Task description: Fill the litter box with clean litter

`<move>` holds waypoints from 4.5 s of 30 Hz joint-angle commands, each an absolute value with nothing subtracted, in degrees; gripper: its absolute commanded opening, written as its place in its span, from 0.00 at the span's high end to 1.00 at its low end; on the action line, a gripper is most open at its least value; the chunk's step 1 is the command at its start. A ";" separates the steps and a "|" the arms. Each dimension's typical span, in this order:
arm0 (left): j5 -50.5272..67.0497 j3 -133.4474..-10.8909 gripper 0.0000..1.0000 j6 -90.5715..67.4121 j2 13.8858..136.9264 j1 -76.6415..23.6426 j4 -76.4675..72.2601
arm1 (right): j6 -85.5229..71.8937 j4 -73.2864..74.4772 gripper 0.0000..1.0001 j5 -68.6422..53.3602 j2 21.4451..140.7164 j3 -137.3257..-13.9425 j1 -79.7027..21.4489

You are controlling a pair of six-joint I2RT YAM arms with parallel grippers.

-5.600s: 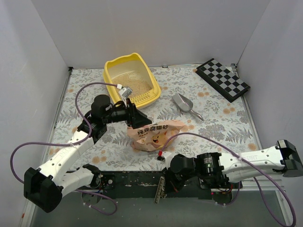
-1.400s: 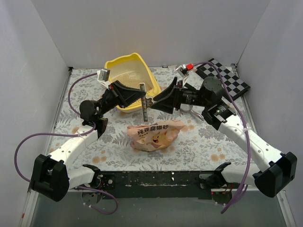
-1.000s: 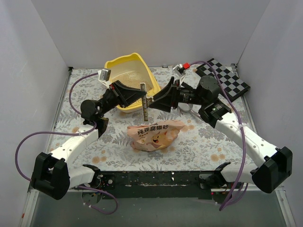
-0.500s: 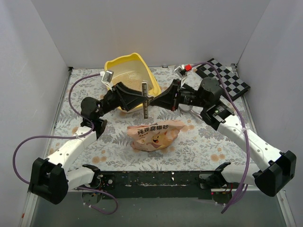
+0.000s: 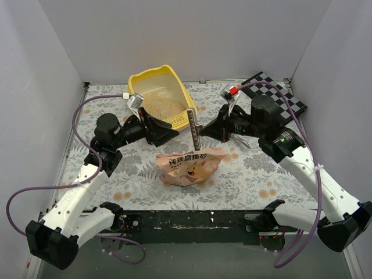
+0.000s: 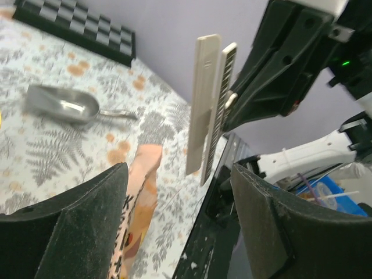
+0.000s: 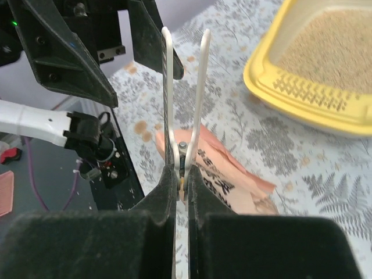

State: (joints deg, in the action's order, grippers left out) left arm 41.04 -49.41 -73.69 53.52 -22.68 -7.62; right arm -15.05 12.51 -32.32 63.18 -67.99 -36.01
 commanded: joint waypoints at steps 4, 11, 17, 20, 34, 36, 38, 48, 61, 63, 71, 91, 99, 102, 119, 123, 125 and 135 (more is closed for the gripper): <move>42.98 -47.55 0.27 -58.55 55.46 -22.85 6.58 | -8.18 31.01 0.99 -25.58 56.88 -69.53 -34.98; 38.17 -47.19 0.26 -47.92 59.76 -29.69 10.01 | -5.45 40.51 0.99 -21.01 54.58 -69.53 -34.98; 28.93 -47.55 0.28 -40.97 63.37 -35.94 12.04 | -5.45 40.87 0.99 -21.27 52.03 -67.24 -34.98; 23.57 -47.11 0.29 -37.62 63.89 -37.96 12.39 | -5.54 40.43 0.99 -21.88 50.98 -65.83 -34.98; 17.85 -42.54 0.44 -36.48 66.18 -42.19 10.72 | -4.49 37.97 0.99 -21.98 53.87 -63.45 -34.98; 17.32 -41.75 0.53 -36.12 66.18 -42.19 10.29 | -3.96 37.88 0.99 -21.45 55.28 -64.77 -34.98; 17.58 -41.13 0.70 -35.95 66.09 -42.28 9.93 | -3.34 37.44 0.99 -21.45 56.77 -66.09 -34.98; 19.60 -39.73 1.00 -35.24 65.57 -44.12 10.63 | 10.69 31.03 0.99 -25.57 65.29 -71.10 -34.98; 18.20 -39.02 1.00 -36.56 62.40 -44.21 11.07 | 39.28 36.12 0.99 -36.55 74.79 -74.88 -34.72; 18.37 -39.11 1.00 -36.56 62.40 -44.30 11.25 | 40.60 37.61 0.99 -38.84 75.93 -75.76 -34.72; 16.79 -39.81 1.00 -37.44 63.45 -44.21 12.04 | 41.13 40.43 0.99 -38.58 77.26 -77.26 -34.80; 15.73 -40.69 1.00 -37.88 64.69 -44.21 12.83 | 36.47 36.31 0.99 -43.25 76.64 -74.01 -34.72; 15.82 -40.52 1.00 -37.88 64.78 -44.21 12.83 | 35.68 31.73 0.99 -41.57 76.29 -73.21 -34.72; 15.38 -40.78 1.00 -37.97 64.95 -44.21 12.92 | 35.86 32.16 0.99 -43.15 76.81 -73.48 -34.80; 13.01 -40.87 1.00 -38.06 64.86 -44.21 13.18 | 40.87 42.17 0.99 -29.54 78.13 -67.06 -35.42; 12.75 -41.04 1.00 -38.06 64.78 -44.21 13.45 | 42.01 44.90 0.99 -27.17 77.69 -66.97 -37.08; 12.74 -41.13 1.00 -38.06 64.78 -44.21 13.45 | 42.36 46.75 0.99 -24.71 78.13 -67.23 -38.14; 12.13 -41.13 1.00 -38.06 64.25 -44.21 13.54 | 42.01 49.84 0.99 -15.73 80.07 -67.24 -42.10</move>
State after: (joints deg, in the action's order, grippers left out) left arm 15.16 -39.90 -38.37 65.36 -44.60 10.50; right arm 41.98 42.00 -23.62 78.61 -68.16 -42.17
